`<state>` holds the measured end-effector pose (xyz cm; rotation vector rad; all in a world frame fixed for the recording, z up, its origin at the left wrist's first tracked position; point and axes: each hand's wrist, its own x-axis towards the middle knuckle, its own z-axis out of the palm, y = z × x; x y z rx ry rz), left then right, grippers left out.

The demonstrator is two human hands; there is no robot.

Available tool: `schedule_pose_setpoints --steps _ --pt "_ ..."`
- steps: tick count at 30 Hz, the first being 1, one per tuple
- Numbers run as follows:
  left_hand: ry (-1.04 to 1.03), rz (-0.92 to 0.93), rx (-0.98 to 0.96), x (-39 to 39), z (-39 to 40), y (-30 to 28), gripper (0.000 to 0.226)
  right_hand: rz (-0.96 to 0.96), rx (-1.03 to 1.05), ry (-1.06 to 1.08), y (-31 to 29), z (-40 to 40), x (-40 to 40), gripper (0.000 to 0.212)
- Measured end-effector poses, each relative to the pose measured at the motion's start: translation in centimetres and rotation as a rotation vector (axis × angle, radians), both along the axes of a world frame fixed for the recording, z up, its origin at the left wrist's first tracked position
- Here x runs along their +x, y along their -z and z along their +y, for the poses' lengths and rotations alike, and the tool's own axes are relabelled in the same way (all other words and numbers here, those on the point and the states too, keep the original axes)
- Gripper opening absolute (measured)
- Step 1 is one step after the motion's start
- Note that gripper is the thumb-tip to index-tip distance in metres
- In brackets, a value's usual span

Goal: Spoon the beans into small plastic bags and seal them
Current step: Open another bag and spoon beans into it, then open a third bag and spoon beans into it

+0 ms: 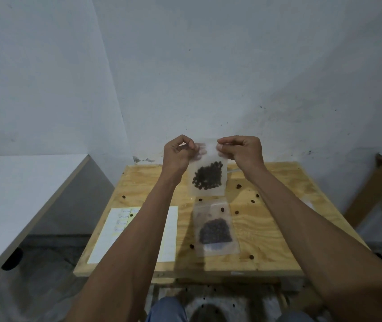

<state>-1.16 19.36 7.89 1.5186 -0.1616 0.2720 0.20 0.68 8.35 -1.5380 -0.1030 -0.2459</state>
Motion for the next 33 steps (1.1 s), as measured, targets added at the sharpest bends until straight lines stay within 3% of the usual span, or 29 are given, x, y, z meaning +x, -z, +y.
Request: schedule_pose_setpoints --steps 4,9,12,20,26,33 --pt "0.030 0.035 -0.010 -0.7 0.2 0.7 0.025 0.049 -0.149 -0.078 0.8 -0.3 -1.2 0.015" --pt "0.023 0.248 0.196 -1.7 1.0 5.7 0.023 0.298 -0.423 -0.185 4.1 -0.2 -2.7 0.021" --pt "0.012 0.364 0.302 -2.5 1.1 8.3 0.029 0.344 -0.509 -0.157 6.6 0.3 -4.3 0.026" --pt "-0.090 0.299 0.893 -3.4 0.4 9.3 0.045 0.220 -0.908 0.048 9.7 1.3 -5.6 0.030" --pt "-0.137 0.054 0.936 -2.8 -3.8 7.1 0.025 0.172 -0.821 0.187 8.1 -0.8 -5.0 0.012" --pt "0.023 0.072 0.981 -2.5 -14.9 6.6 0.030 0.338 -0.772 0.494 6.7 -10.2 -5.5 0.008"
